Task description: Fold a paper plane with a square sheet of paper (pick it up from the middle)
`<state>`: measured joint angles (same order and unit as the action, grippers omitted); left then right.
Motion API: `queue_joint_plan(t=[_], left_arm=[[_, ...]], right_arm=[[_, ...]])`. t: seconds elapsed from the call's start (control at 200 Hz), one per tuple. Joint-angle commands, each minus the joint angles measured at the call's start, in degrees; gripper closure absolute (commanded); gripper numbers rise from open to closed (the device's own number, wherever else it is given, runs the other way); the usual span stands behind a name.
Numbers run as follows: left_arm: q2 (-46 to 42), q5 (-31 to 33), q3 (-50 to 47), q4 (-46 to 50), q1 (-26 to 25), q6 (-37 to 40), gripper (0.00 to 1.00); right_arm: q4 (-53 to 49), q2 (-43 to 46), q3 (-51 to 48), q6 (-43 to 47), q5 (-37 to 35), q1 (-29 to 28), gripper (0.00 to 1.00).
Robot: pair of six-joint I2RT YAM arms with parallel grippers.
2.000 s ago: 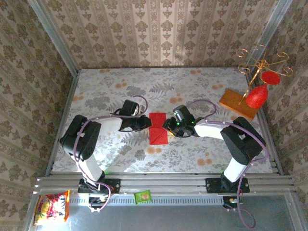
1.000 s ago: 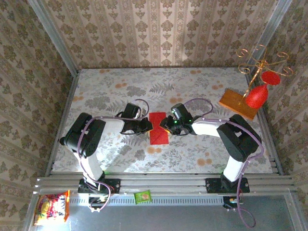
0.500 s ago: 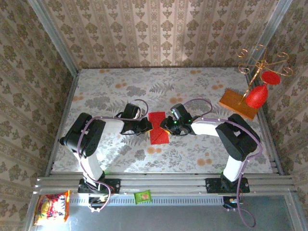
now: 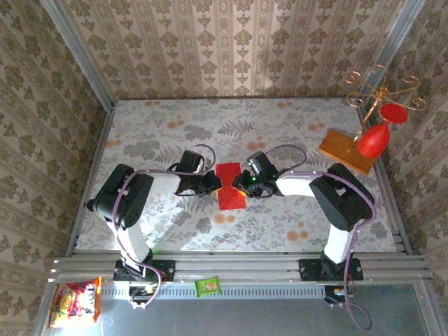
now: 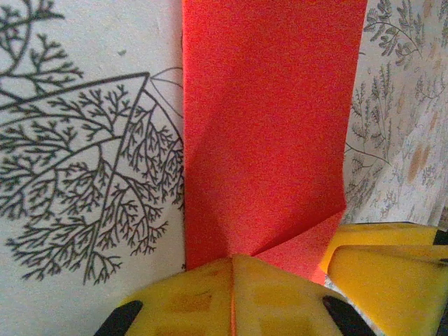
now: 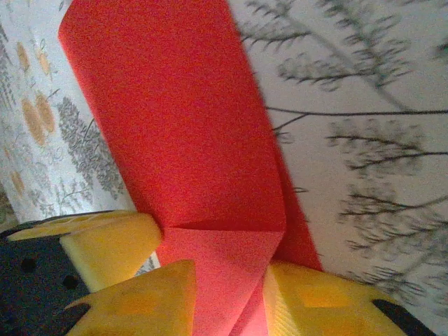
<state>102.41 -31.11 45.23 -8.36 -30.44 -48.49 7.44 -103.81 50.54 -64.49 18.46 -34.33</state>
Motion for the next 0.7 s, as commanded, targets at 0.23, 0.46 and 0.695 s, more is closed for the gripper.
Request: queue_joint_plan(t=[0.23, 0.46, 0.695], left_arm=[[2.01, 3.08, -1.22, 3.09, -0.28, -0.64, 0.91], [1.21, 2.51, -0.94, 3.24, -0.35, -0.5, 0.9], [-5.7, 1.75, -1.3, 4.13, 1.26, -0.37, 0.83]], right_arm=[[6.58, 0.65, -0.6, 1.45, 2.13, -1.23, 0.71], [7.59, 0.47, -1.63, 1.14, 1.85, -1.36, 0.77], [7.72, 2.63, -2.24, 3.01, 0.04, -1.36, 0.87]])
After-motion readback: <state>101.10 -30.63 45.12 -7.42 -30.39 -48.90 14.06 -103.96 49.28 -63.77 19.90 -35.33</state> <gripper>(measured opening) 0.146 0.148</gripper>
